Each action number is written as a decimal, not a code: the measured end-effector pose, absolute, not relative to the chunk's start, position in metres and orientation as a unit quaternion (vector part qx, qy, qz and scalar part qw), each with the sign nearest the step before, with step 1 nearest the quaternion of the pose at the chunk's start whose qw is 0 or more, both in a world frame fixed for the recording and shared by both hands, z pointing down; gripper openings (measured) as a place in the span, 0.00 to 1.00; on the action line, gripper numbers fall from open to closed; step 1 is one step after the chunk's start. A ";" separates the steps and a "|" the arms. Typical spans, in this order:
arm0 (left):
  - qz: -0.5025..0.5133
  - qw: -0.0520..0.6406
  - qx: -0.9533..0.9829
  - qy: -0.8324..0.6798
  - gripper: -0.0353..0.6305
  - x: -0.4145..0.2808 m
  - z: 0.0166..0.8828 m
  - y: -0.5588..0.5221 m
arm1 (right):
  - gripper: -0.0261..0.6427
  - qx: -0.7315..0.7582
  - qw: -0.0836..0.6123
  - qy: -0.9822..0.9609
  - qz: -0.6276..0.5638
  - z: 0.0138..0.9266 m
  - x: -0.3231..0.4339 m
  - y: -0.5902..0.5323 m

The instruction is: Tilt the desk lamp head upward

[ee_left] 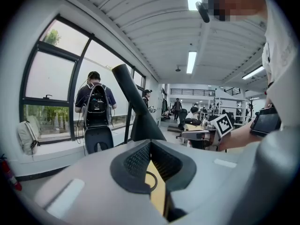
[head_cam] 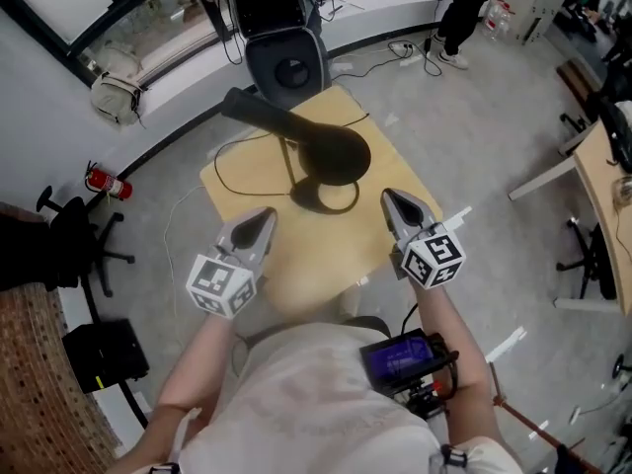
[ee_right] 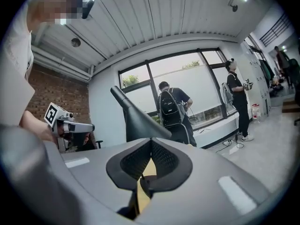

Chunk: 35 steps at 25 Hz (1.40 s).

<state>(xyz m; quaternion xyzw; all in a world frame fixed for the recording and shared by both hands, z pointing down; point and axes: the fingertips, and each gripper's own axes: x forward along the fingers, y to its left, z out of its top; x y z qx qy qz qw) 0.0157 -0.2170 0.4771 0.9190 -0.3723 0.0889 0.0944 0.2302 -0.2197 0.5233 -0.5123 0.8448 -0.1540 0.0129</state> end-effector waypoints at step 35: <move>0.045 -0.033 0.887 -0.459 0.19 -0.009 0.319 -0.291 | 0.12 -0.503 0.123 0.810 -0.277 0.529 0.251 -0.289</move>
